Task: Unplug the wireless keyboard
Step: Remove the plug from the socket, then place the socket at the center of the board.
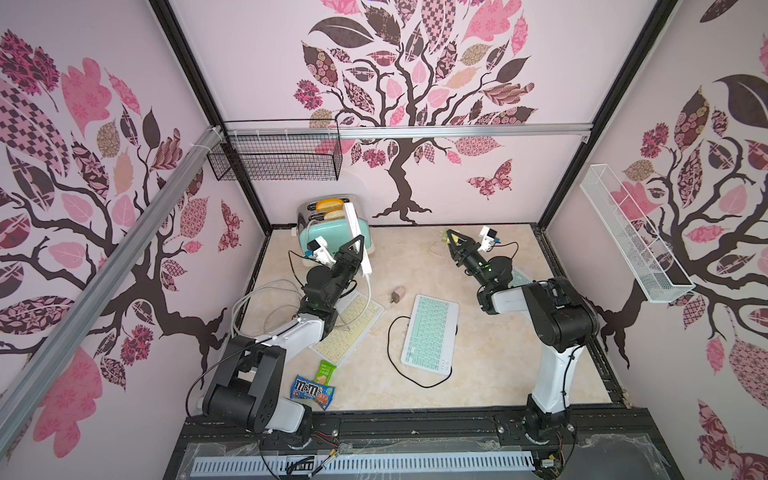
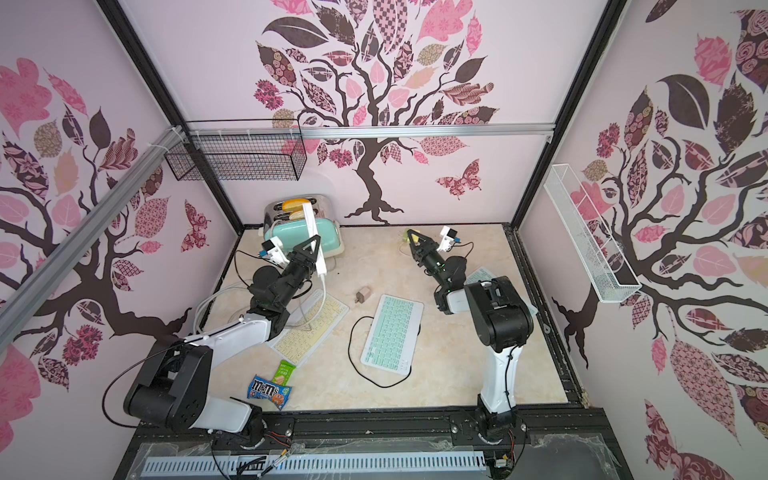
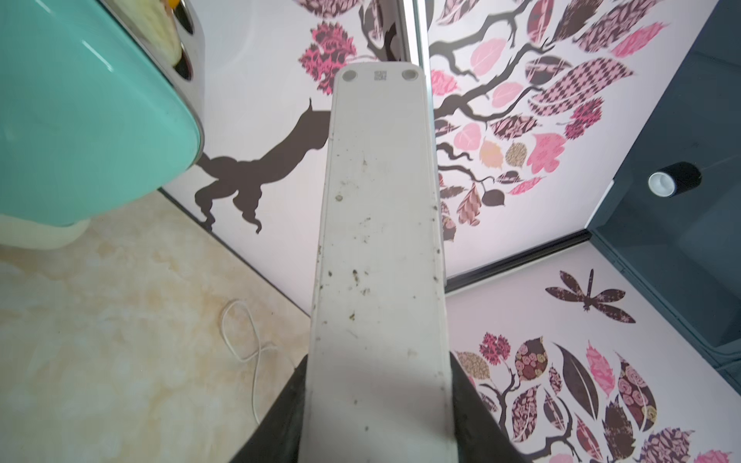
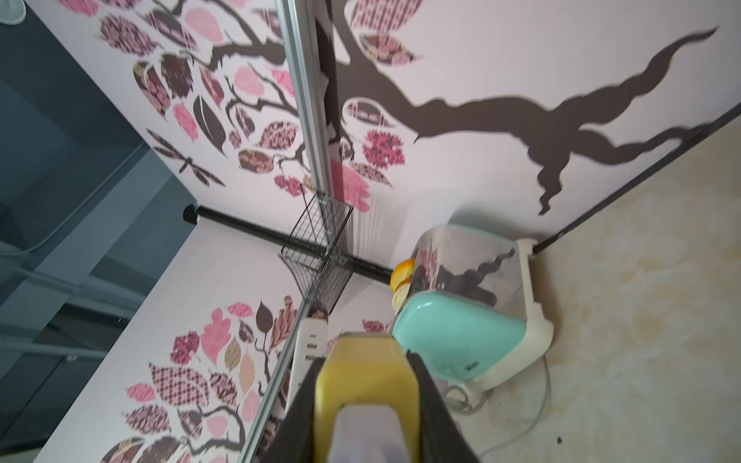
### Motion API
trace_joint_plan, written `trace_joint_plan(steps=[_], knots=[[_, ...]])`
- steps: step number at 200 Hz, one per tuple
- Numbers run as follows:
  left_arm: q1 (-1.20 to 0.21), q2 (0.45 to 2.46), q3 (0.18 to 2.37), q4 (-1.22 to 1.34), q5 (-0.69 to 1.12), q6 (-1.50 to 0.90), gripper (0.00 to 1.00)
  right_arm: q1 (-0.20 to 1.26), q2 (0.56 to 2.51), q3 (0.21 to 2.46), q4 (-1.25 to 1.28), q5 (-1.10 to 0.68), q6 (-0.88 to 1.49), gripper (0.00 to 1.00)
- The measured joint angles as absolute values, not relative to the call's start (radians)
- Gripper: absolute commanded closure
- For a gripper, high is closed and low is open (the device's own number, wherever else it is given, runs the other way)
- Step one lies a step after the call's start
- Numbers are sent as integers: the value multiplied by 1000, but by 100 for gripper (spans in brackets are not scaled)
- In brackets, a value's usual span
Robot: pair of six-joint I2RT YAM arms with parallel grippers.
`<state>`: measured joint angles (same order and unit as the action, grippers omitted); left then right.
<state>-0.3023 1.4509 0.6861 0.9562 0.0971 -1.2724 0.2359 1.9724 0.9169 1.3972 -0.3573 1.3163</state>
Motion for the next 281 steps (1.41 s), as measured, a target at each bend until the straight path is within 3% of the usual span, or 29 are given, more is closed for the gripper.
trace_joint_plan(steps=[29,52,98,128,158,268,281], knots=[[-314,1457,718,953,109,-1268,100,269,1972,917,1397,-344,1316,100],[-301,1485,817,865,244,-1220,100,279,1959,896,1379,-378,1308,100],[-288,1560,1155,290,550,-841,100,211,1779,793,1141,-511,1190,100],[-289,1674,1350,-95,608,-538,100,199,1640,789,921,-587,1047,100],[-284,1819,1442,-306,619,-362,100,204,1544,789,722,-636,921,100],[-266,2204,1620,-390,660,-253,100,204,1514,768,500,-685,822,100],[-266,2233,1631,-383,661,-253,96,204,1523,768,502,-689,822,100]])
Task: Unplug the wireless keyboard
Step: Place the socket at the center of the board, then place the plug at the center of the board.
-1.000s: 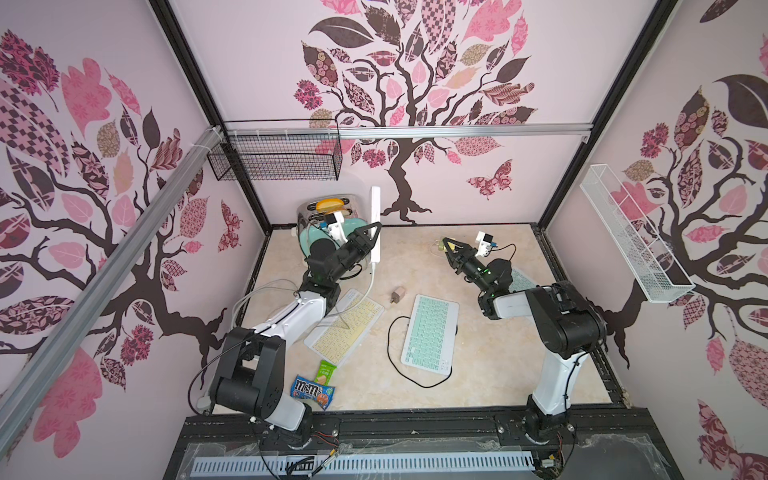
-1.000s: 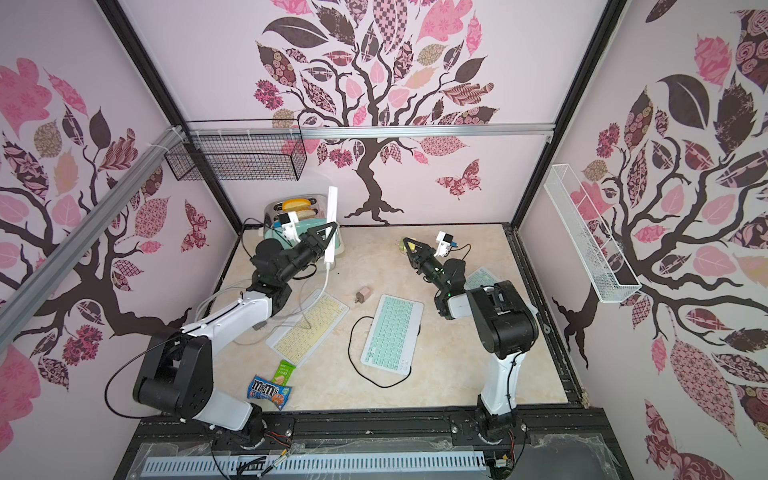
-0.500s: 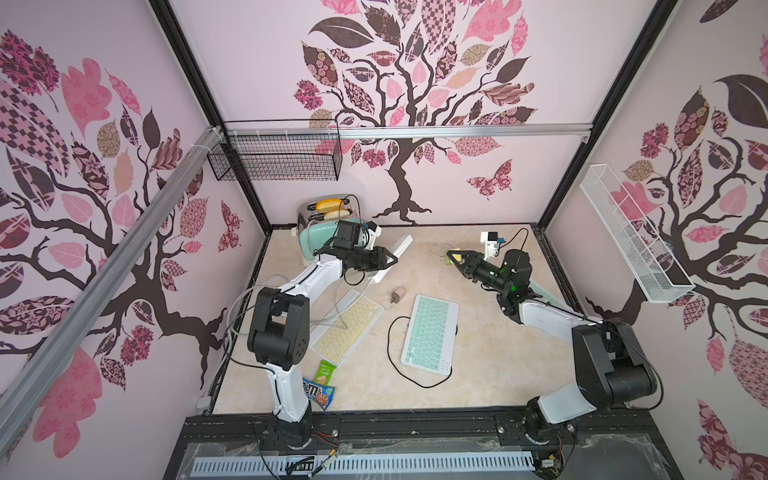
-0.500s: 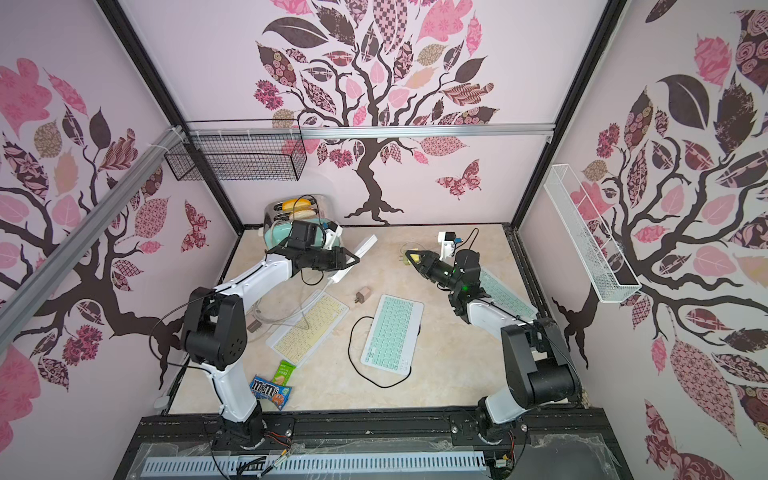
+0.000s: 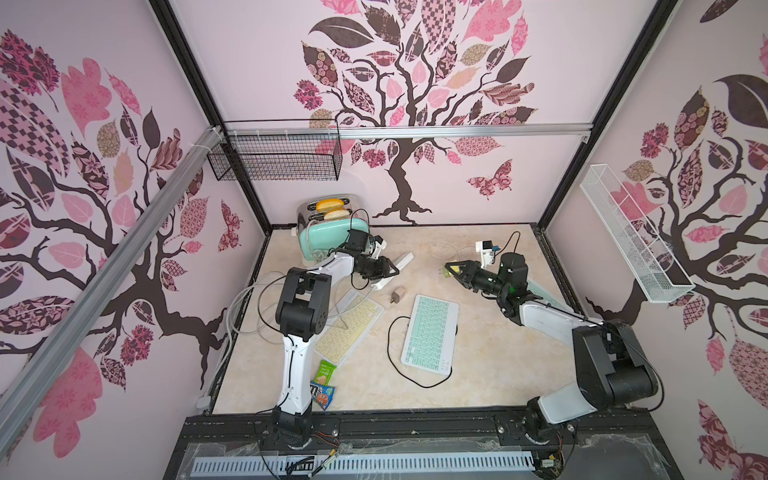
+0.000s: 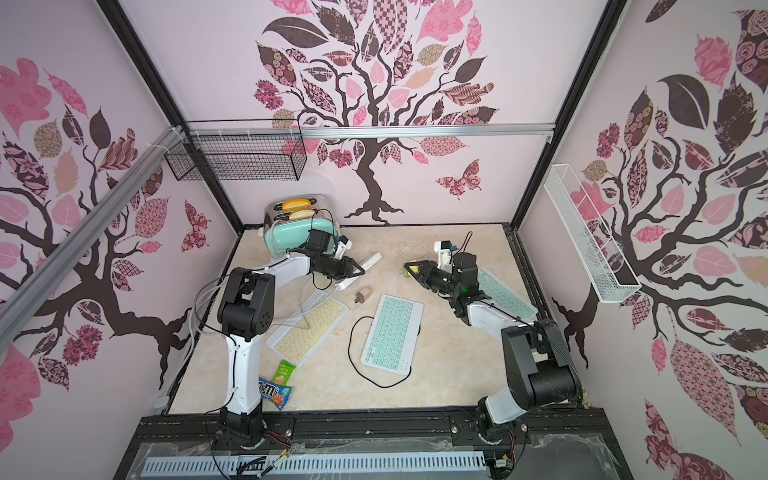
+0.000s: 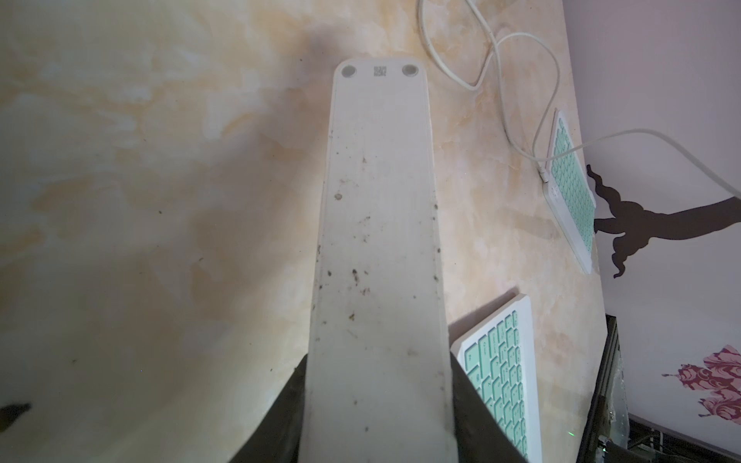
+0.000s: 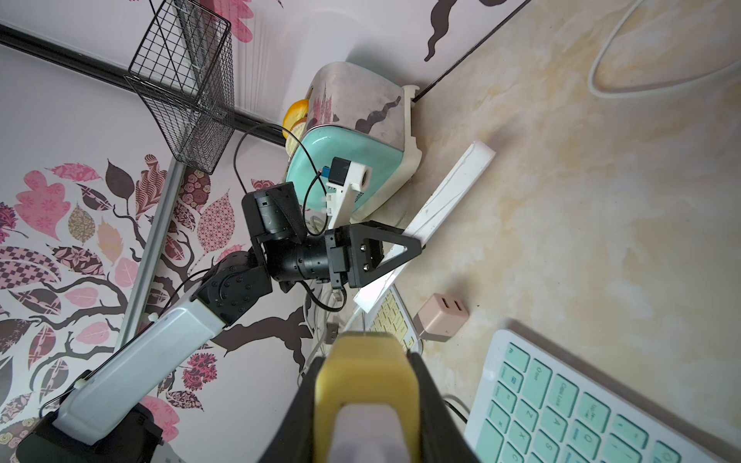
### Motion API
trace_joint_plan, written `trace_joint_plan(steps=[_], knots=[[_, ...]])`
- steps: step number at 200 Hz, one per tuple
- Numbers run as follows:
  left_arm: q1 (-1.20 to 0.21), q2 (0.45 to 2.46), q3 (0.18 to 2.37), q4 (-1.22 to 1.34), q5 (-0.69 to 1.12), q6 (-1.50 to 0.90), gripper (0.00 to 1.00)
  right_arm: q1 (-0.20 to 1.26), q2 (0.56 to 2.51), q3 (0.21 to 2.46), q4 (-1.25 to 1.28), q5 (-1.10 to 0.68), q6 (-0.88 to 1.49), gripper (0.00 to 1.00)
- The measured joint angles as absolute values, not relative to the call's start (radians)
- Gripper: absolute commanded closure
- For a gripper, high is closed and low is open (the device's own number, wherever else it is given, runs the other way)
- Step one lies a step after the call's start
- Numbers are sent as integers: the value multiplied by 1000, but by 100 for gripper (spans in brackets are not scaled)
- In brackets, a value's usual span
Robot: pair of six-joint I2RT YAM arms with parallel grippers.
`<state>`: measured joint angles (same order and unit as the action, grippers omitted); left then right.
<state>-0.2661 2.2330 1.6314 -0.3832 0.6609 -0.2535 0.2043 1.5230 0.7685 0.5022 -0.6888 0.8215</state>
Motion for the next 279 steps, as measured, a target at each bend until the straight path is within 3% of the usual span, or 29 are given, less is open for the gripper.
trace_joint_plan(steps=[40,78,131,209,279], knots=[[-262,2292,1689,-333,649,-262,87,204,1567,768,502,-693,822,100],[-262,2330,1740,-314,610,-271,56,204,1579,760,502,-695,821,100],[-261,2332,1743,-319,564,-271,44,213,1594,757,468,-687,807,100],[-260,2298,1737,-330,549,-238,42,233,1594,759,421,-678,781,100],[-303,1893,1395,-251,510,-121,48,271,1622,815,313,-664,728,100]])
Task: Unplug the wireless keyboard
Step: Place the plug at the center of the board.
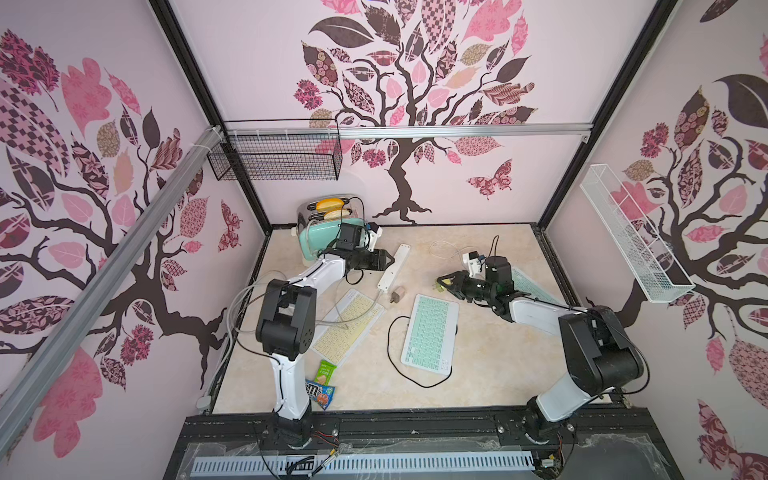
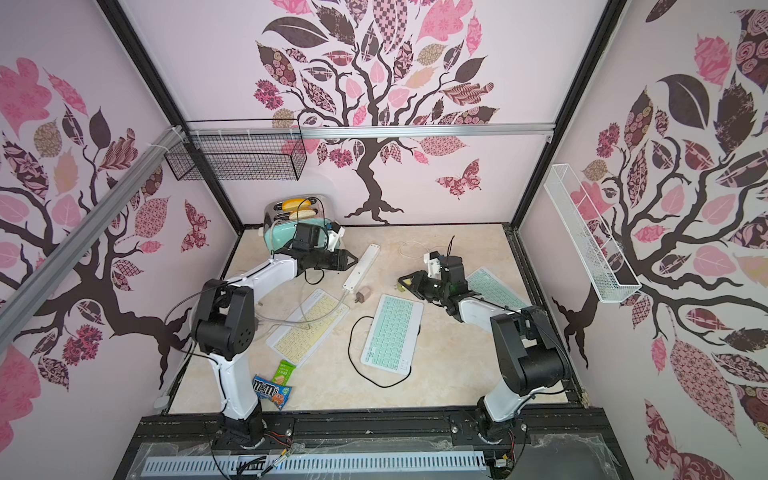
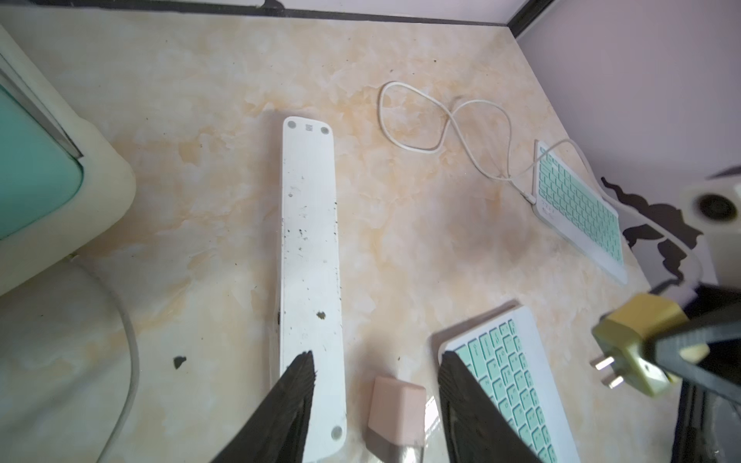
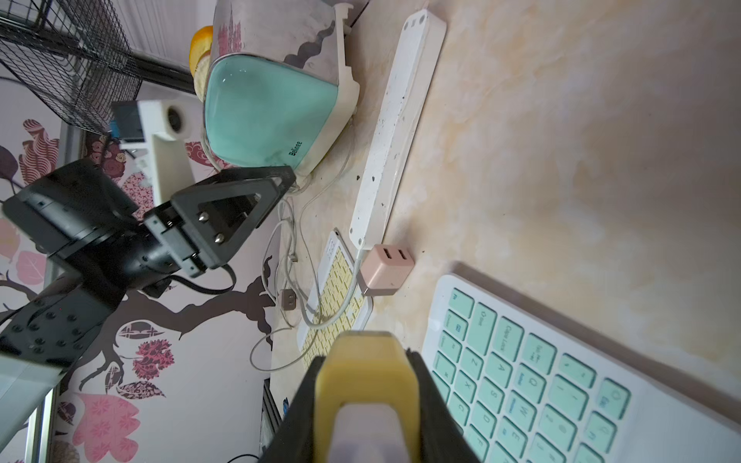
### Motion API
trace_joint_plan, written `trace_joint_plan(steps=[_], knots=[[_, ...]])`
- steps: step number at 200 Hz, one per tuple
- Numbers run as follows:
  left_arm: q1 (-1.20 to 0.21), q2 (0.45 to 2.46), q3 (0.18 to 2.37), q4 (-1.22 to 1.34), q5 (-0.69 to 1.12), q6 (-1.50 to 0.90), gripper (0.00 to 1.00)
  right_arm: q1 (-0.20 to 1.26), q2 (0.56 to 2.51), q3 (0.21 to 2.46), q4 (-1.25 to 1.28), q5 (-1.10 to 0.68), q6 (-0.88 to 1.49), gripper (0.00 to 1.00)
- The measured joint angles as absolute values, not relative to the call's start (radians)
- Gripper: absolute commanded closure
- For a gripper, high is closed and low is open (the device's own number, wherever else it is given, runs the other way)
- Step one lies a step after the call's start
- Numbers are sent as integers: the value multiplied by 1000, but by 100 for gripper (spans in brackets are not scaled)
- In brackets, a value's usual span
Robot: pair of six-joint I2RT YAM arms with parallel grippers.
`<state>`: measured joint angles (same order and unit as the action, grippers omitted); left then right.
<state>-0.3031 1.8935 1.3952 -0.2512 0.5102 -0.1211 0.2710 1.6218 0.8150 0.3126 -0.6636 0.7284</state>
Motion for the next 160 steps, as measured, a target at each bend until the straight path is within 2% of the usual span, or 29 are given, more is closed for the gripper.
trace_joint_plan(steps=[38,160], knots=[[-410,1709,1173,-175,480,-86,50,322,1657,881,210,-677,679,100],[-405,1427,717,56,303,-167,49,502,1876,1028,5,-705,552,98]])
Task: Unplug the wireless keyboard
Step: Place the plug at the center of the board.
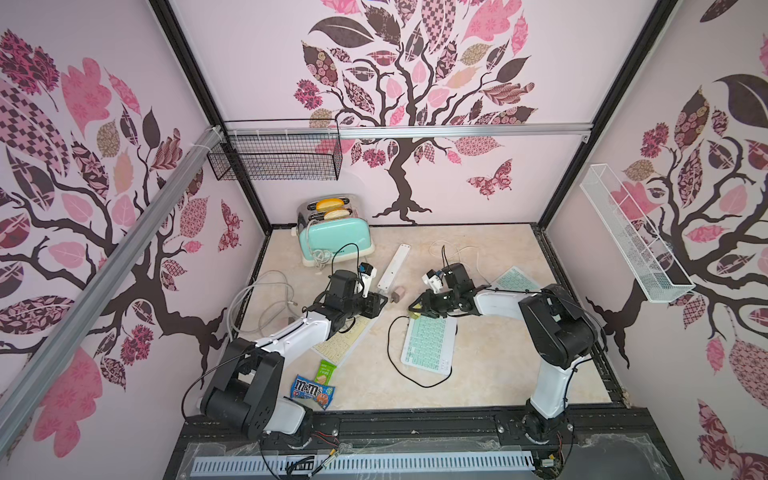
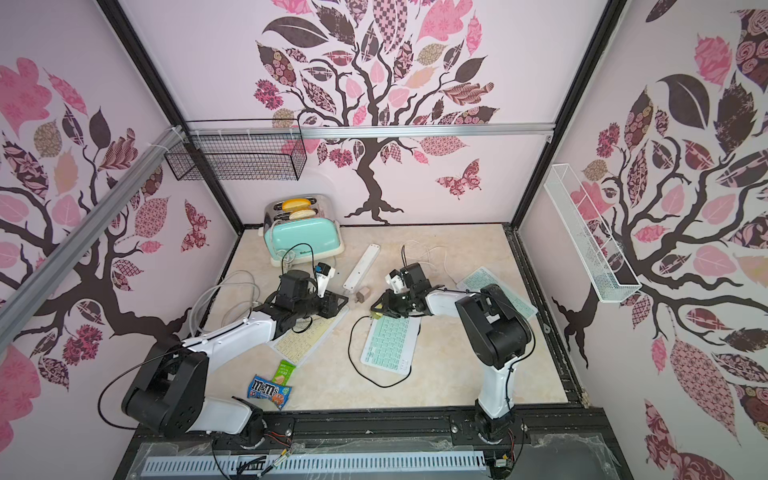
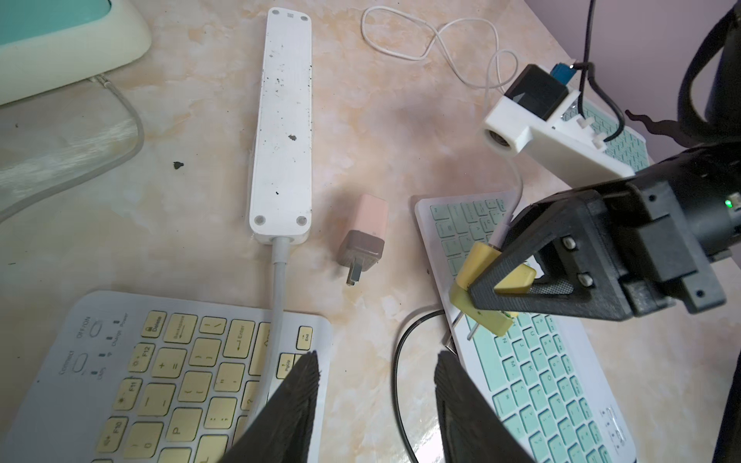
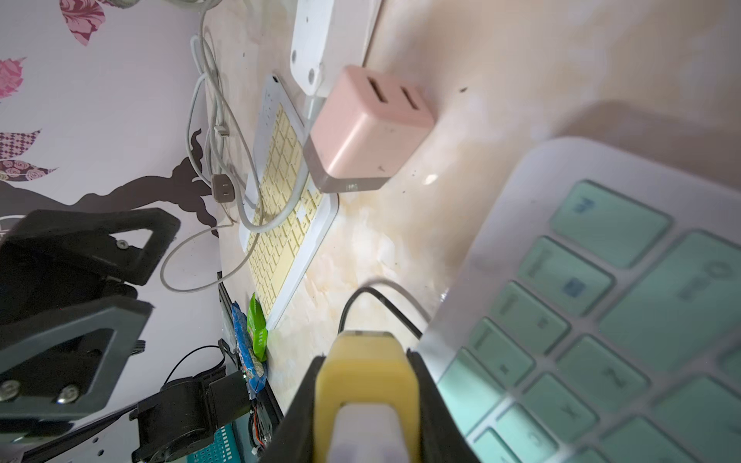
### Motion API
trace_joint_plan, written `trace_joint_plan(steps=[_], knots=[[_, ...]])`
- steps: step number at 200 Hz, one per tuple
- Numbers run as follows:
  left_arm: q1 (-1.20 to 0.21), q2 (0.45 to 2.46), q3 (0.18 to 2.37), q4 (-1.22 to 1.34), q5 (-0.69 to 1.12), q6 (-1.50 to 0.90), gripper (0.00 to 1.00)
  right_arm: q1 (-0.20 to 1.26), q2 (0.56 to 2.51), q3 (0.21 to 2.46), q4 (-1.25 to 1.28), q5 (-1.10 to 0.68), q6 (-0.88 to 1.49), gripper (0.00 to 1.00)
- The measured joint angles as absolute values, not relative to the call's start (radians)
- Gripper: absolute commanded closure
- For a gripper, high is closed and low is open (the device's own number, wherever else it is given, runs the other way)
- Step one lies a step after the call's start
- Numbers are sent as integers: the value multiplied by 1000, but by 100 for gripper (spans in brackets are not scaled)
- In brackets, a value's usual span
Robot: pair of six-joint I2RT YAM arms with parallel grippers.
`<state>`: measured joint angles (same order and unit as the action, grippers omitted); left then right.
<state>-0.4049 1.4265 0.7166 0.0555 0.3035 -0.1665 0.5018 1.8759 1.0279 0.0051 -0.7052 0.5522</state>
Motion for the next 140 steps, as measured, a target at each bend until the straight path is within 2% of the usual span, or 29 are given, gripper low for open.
trace_joint_plan(steps=[25,41,67,107,140], knots=[[-405,1409,665,129,278,-188,49,542,1896,1061,1,-705,553,95],[-405,1389,638,156,257,-205,47,570,1913,1082,-7,-702,553,87],[-405,1376,628,179,240,-215,45,600,1954,1118,-27,-687,555,56],[-405,1354,570,246,239,-216,39,604,1966,1131,-82,-635,565,30],[-425,1372,566,253,265,-182,36,603,1923,1138,-113,-571,583,23]])
